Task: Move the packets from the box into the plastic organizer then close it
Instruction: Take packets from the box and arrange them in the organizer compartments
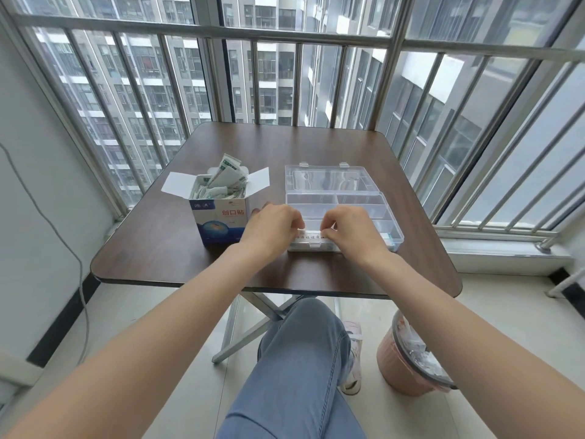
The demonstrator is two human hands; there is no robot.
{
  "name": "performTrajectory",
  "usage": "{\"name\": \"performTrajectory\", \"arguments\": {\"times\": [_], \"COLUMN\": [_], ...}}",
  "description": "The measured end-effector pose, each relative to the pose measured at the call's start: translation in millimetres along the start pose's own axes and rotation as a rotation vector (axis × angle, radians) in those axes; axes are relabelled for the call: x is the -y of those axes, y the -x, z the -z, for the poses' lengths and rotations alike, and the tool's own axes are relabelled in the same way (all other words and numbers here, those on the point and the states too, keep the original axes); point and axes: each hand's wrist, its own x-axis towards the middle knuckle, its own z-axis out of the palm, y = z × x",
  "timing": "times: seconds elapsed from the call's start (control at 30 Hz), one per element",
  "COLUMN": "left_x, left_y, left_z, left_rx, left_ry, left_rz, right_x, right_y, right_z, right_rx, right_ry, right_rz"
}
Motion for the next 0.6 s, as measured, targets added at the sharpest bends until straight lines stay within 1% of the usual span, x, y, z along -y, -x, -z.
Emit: {"name": "performTrajectory", "arguments": {"times": [0.1,0.2,0.3,0.37,0.47,0.53,0.6], "left_x": [-2.2,-5.3,-9.6,-12.1,-12.8,-11.4,-6.0], "left_y": [-3.3,-7.8,-10.7,-7.8,4.3,17.2,28.1], "left_z": [2.4,3.5,5.1,7.4,19.7,36.1,54.2], "left_rx": [0.037,0.068,0.096,0.083,-0.022,-0.154,-0.311], "left_ry": [-0.007,-0.038,-0.083,-0.099,-0.015,0.076,0.1], "left_rz": [0.021,0.03,0.031,0.021,-0.026,-0.079,-0.136], "right_x": [1.2,1.4,3.3,6.9,19.0,33.2,51.3], "right_y": [-2.1,-3.6,-1.3,2.1,4.7,2.1,-3.5], "right_z": [1.3,2.2,5.7,10.4,21.6,28.8,33.4], "right_rx": [0.041,0.08,0.083,0.067,-0.009,-0.08,-0.16], "right_ry": [0.056,0.05,0.031,0.009,-0.009,-0.039,-0.105], "right_rz": [-0.057,-0.077,-0.071,-0.065,-0.015,0.041,0.108]}}
